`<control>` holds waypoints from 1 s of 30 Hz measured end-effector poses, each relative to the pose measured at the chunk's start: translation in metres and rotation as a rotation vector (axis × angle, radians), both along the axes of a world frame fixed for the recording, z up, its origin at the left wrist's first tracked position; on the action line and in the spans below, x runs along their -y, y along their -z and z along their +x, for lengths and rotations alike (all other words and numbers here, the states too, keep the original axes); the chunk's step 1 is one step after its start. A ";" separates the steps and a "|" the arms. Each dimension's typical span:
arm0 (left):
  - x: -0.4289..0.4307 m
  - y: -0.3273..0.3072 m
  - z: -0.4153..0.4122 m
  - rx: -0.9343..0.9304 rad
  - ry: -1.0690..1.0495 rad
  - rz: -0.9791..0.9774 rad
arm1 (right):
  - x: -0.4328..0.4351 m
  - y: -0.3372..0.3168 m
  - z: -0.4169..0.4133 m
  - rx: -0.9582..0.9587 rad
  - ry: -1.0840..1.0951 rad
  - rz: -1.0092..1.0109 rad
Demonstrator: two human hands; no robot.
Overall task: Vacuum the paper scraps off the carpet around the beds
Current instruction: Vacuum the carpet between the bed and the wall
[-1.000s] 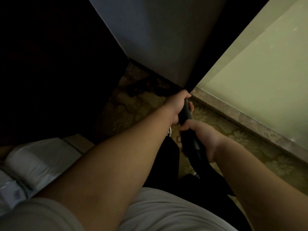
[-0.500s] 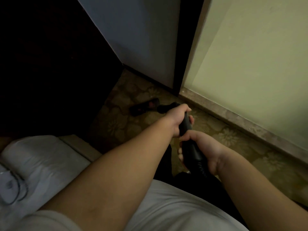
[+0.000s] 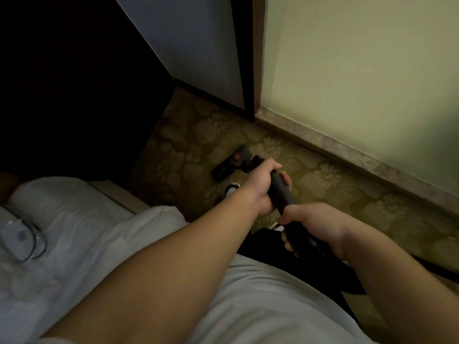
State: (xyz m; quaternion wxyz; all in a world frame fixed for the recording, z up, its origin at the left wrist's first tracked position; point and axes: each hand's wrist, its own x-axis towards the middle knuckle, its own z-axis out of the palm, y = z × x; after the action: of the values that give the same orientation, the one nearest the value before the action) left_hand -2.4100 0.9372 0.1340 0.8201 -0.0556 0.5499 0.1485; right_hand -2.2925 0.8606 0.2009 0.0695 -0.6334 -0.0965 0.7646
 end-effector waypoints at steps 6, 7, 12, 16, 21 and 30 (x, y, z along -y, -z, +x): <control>0.004 -0.007 -0.017 0.011 -0.008 0.010 | 0.006 -0.002 -0.015 0.039 -0.040 0.056; -0.001 -0.007 -0.021 0.003 0.005 0.026 | 0.003 0.000 -0.020 0.044 -0.030 0.066; -0.043 -0.004 -0.054 -0.034 0.020 0.106 | -0.034 0.007 -0.056 0.051 -0.015 0.140; -0.090 0.004 -0.086 -0.069 0.015 0.136 | -0.083 0.024 -0.092 0.061 0.026 0.116; -0.128 0.027 -0.117 -0.115 0.060 0.132 | -0.122 0.043 -0.126 0.085 -0.002 0.060; -0.129 0.025 -0.106 -0.119 0.172 0.090 | -0.111 0.054 -0.124 0.039 0.171 -0.053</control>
State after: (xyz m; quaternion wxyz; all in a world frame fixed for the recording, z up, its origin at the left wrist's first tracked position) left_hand -2.5162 1.0667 0.1094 0.7974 0.0376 0.5931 0.1050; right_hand -2.4165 0.9712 0.1468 0.1157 -0.6556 -0.0232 0.7459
